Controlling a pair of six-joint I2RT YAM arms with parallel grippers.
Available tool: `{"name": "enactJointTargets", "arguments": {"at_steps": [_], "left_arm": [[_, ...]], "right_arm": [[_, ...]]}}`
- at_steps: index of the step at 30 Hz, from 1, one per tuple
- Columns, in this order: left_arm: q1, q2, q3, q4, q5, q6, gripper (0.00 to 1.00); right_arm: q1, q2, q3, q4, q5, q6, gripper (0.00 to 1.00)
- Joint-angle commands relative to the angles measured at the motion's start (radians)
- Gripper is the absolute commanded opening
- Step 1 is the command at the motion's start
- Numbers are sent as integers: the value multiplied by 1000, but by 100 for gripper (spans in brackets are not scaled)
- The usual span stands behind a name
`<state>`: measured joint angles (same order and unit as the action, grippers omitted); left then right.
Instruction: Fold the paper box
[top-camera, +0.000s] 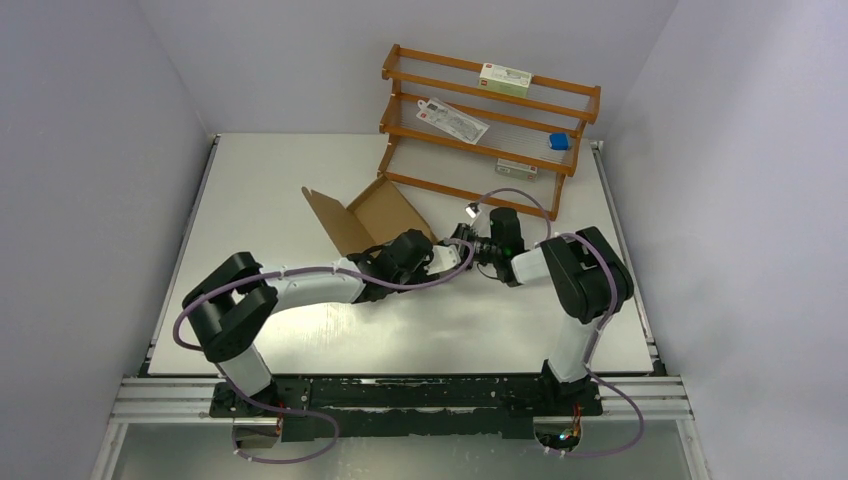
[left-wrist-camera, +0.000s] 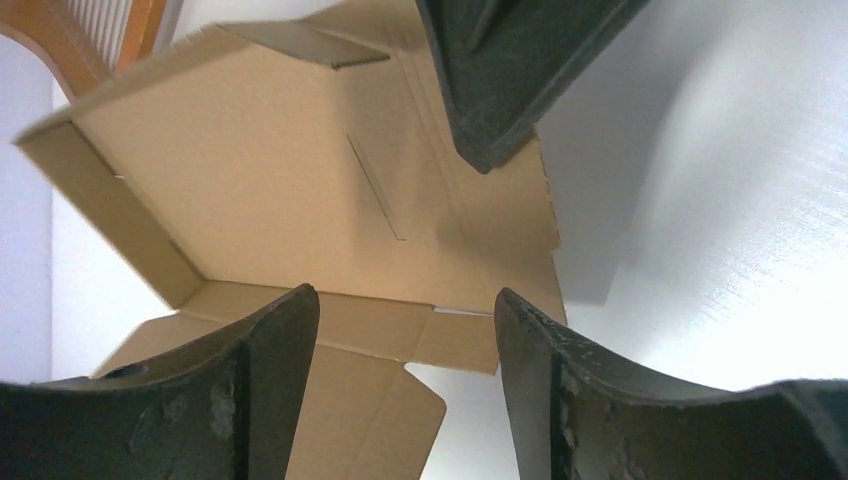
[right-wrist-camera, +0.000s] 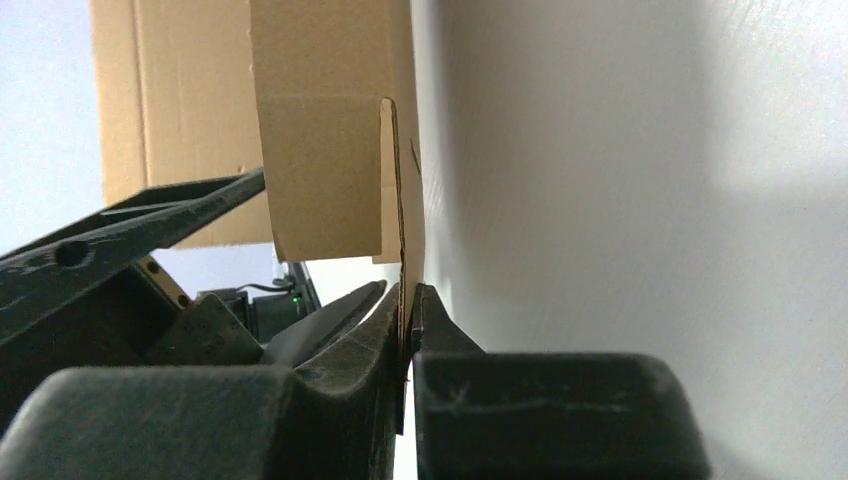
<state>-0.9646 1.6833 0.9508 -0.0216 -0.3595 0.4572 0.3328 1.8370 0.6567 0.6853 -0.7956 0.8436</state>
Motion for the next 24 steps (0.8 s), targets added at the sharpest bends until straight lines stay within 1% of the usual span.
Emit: {"name": "enactJointTargets", "arguments": {"at_steps": [1,7,12,16,18,21,24], "left_arm": [[3,15,101,-128,25,62,70],[-42,66,228,-371,30,68,70],[-75,89,273,-495,27,64,69],[-81,123,301,-562,42,57,66],[-84,154,315,-592,20,54,66],[-86,193,317,-589,-48,60,65],[-89,209,325,-575,-60,68,63]], "right_arm": [[-14,27,40,-4,-61,-30,5],[-27,73,58,-17,-100,-34,4],[-30,100,65,-23,-115,-36,4],[-32,116,74,-39,-125,-40,3],[-34,122,78,-46,-129,-43,3],[-35,131,80,-49,-135,-46,3],[-36,133,80,-53,-136,-50,3]]}}
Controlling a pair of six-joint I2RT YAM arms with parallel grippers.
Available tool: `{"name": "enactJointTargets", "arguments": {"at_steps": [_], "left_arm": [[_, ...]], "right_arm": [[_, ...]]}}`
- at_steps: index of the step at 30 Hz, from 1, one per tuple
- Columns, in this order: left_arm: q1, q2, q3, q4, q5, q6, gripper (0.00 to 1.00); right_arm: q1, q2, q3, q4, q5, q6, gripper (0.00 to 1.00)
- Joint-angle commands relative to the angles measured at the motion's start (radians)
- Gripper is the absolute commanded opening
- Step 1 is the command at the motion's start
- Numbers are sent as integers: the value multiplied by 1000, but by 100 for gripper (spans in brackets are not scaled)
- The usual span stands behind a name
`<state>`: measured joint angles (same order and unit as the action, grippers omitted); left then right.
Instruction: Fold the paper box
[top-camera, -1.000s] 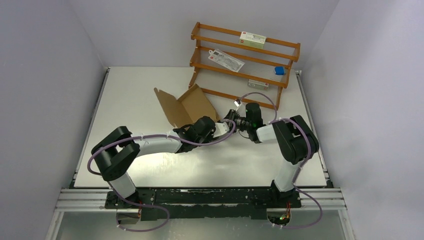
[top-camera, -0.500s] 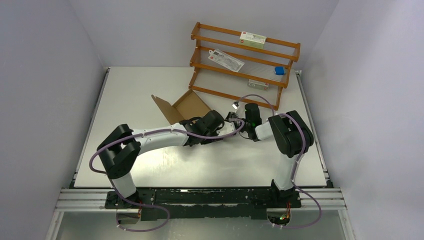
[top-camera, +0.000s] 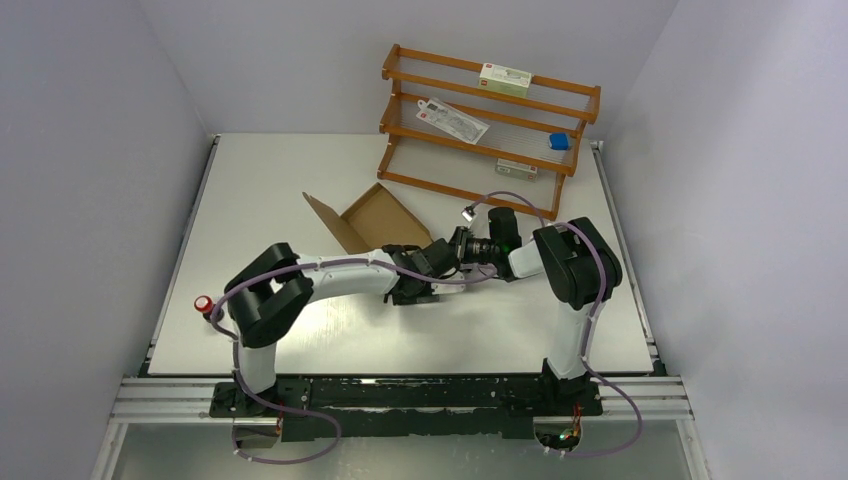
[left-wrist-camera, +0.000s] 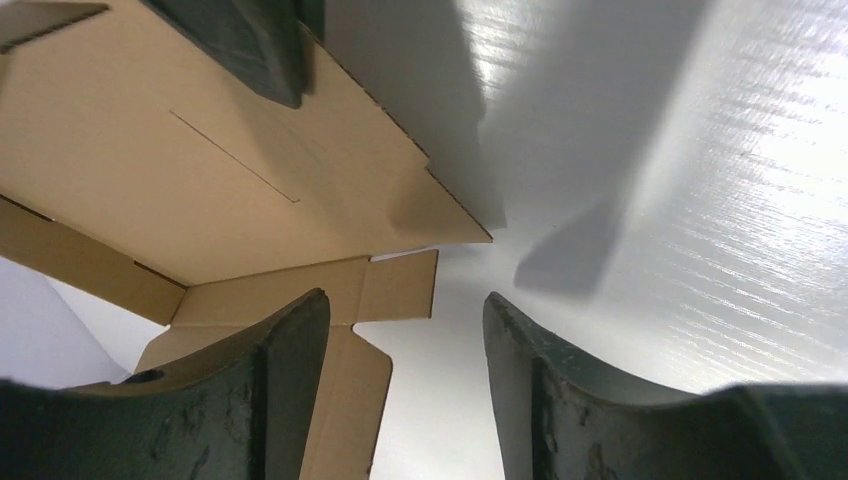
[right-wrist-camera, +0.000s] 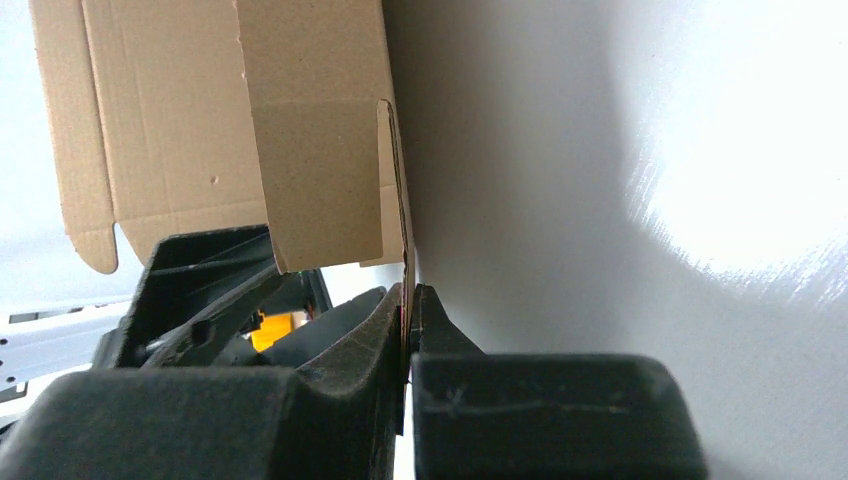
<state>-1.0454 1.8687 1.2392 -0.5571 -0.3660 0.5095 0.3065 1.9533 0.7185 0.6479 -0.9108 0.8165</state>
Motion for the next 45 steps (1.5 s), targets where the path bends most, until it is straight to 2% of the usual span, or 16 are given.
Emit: {"name": "enactJointTargets", "arguments": {"at_steps": [1,12,23,28,36,41,45], "left_arm": [[-8,31,40,-39,-52,17,62],[-14,84,45,0,-103,37,50],[-2,66,50,49,-153,3,17],[35,73,79,45,-141,-84,10],[101,97,96,17,-172,-246,7],[142,95,91,24,-143,-342,10],[160,74,69,59,-117,-395,18]], "right_arm": [[-10,15,18,-17,-20,-23,3],[-10,9,19,-26,-19,-35,2],[-9,0,17,-44,-12,-51,0],[-8,-18,23,-79,0,-82,0],[0,-32,31,-114,10,-112,0],[4,-43,40,-148,26,-139,0],[6,-54,46,-176,43,-161,0]]}}
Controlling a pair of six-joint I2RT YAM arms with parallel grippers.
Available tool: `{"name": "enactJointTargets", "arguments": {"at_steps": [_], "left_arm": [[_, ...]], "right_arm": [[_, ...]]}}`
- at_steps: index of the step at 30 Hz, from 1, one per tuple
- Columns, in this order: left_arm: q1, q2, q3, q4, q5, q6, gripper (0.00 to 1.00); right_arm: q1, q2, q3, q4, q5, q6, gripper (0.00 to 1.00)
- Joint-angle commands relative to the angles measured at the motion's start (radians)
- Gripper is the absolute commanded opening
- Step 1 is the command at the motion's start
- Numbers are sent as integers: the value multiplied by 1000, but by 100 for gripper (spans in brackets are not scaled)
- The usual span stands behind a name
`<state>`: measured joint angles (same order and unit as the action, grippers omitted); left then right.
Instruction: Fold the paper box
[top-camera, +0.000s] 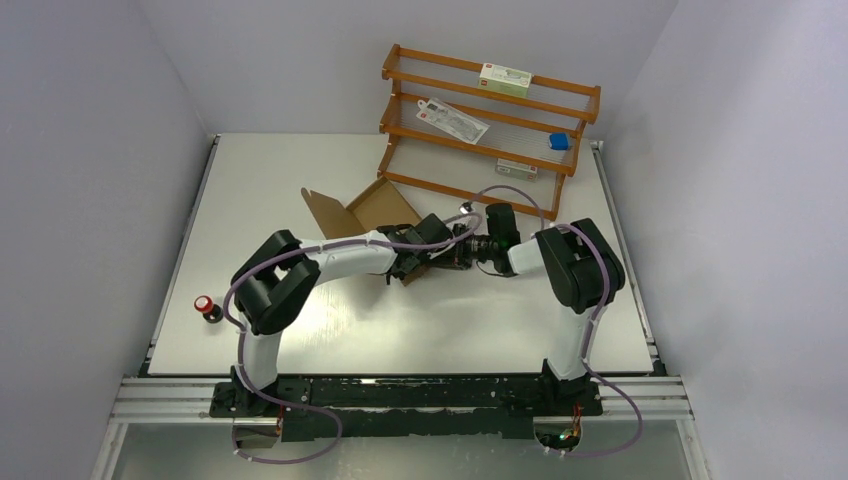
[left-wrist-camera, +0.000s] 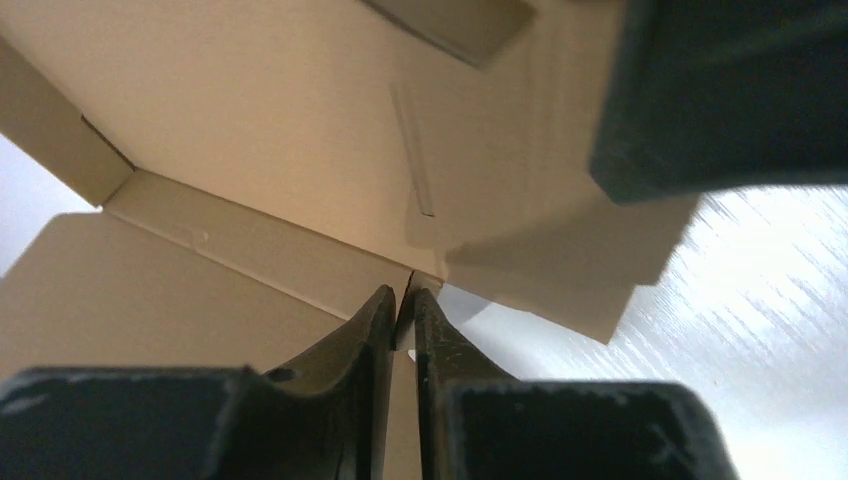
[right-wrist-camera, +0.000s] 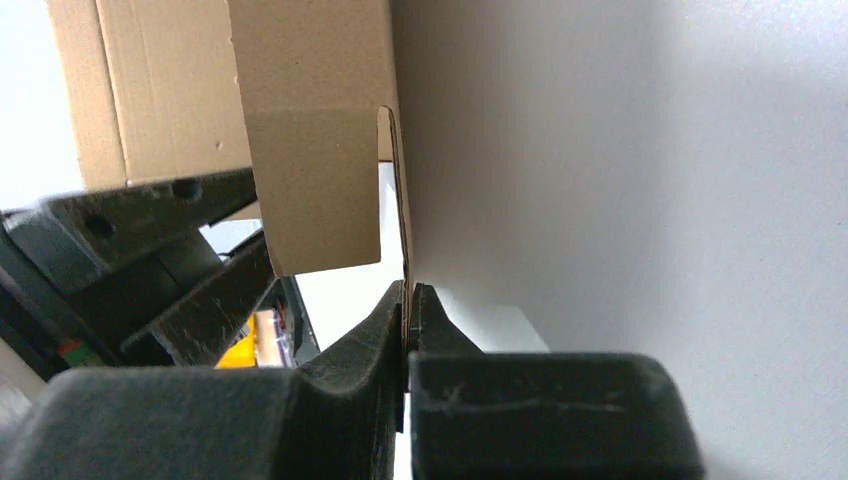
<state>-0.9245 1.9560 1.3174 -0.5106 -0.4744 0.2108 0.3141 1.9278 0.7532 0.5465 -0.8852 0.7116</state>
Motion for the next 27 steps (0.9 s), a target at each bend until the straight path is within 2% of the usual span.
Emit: {"name": "enactJointTargets", "arguments": {"at_steps": [1,9,17,27], "left_arm": [[45,-22,-15,28,6,-112,21],[64,-47,-54,107,57,-159,28],[79,-225,-207,325,149,-203,52],[238,-441,-332,528,297,-327,66]], "right_arm": [[0,-31,13,-81,22,-61,0],[2,-61,26,-135,52,-104,0],[14,-104,71,-255,114,-188,0],[42,-174,203,-529,286,-398,0]]}}
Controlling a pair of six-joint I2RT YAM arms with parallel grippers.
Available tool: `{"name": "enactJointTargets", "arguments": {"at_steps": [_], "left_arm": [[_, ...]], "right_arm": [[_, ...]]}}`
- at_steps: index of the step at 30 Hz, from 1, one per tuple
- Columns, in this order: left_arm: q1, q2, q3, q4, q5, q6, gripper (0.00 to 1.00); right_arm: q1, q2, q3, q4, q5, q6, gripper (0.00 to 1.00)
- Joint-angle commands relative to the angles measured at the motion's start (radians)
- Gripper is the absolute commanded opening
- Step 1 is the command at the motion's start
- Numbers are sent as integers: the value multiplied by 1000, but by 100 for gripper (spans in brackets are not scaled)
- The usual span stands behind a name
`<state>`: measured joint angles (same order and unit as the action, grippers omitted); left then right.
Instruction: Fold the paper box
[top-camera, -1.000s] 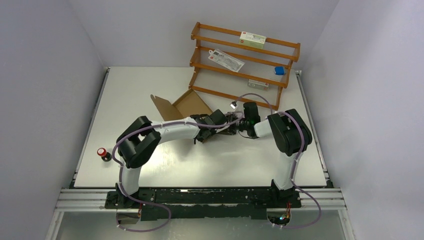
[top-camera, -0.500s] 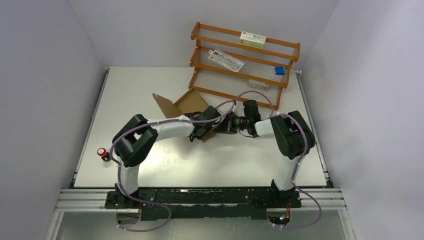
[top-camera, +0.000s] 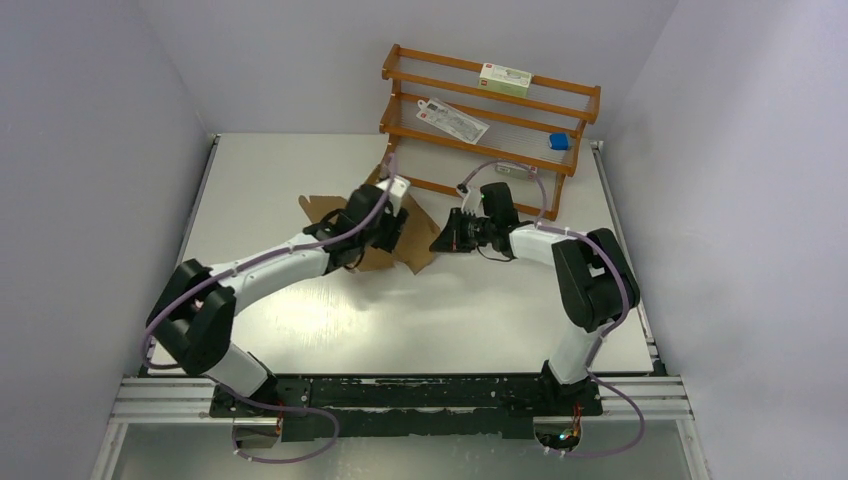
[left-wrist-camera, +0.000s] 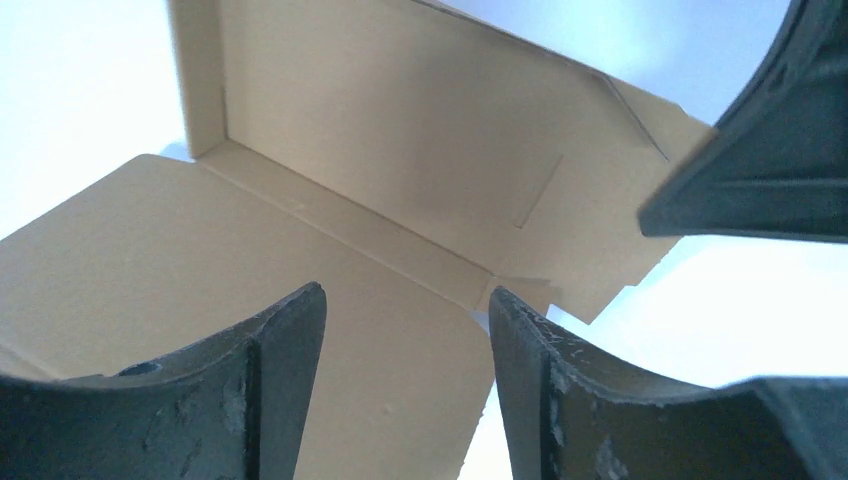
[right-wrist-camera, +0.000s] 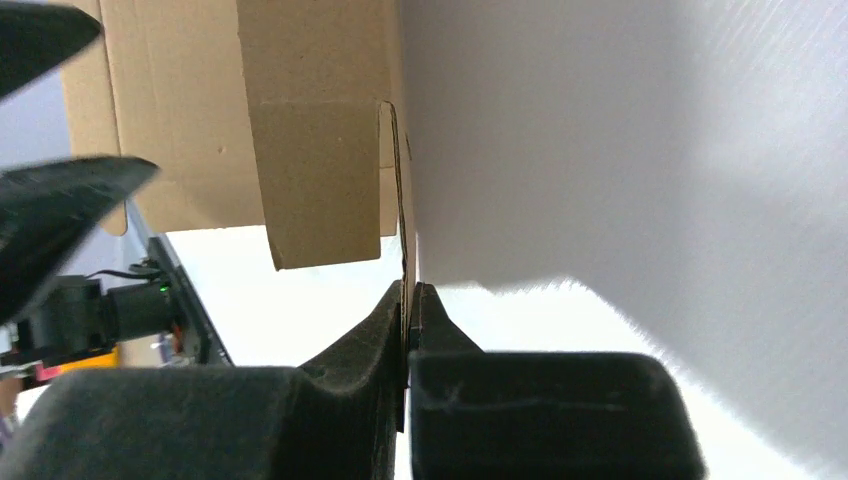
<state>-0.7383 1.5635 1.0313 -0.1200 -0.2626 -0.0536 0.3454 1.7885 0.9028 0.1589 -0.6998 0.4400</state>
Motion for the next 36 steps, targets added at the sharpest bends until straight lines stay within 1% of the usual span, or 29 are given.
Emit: {"name": "enactJointTargets", "arguments": {"at_steps": [1,4,6,9,13,15,17,20,22,25,27,30,32,35,36], "left_arm": [[63,-53,-54,151,103,-61,67],[76,-50,-76,161,123,-48,67],[76,-47,-119,195,134,-42,68],[83,-56,-181,262,74,-47,70],[140,-89,-203,286,8,-92,71],[166,-119,-226,323,-14,-103,72],[182,-136,-239,352,16,-83,74],[181,-125,-244,371,143,-60,76],[167,-121,-293,440,217,-76,81],[119,-121,-373,550,239,-124,84],[93,-107,-396,576,221,-160,85],[66,-74,-386,573,184,-147,86],[64,-59,-376,568,147,-134,86],[77,-32,-396,647,105,-113,84],[85,-17,-394,651,95,-117,82]], "right_arm": [[11,-38,65,-154,111,-144,0],[14,-43,104,-228,130,-188,0],[14,-39,130,-265,135,-224,0],[16,-27,171,-320,146,-280,0],[22,-16,218,-376,151,-350,0],[26,-9,240,-397,154,-394,0],[31,-3,262,-423,158,-427,0],[37,11,292,-439,159,-466,0],[45,21,314,-454,168,-478,0],[60,20,330,-465,197,-490,0],[65,15,329,-461,195,-491,0],[78,5,322,-462,198,-513,0],[91,-1,321,-467,217,-529,0],[100,-5,321,-467,234,-545,0],[103,-9,318,-460,239,-544,0]]}}
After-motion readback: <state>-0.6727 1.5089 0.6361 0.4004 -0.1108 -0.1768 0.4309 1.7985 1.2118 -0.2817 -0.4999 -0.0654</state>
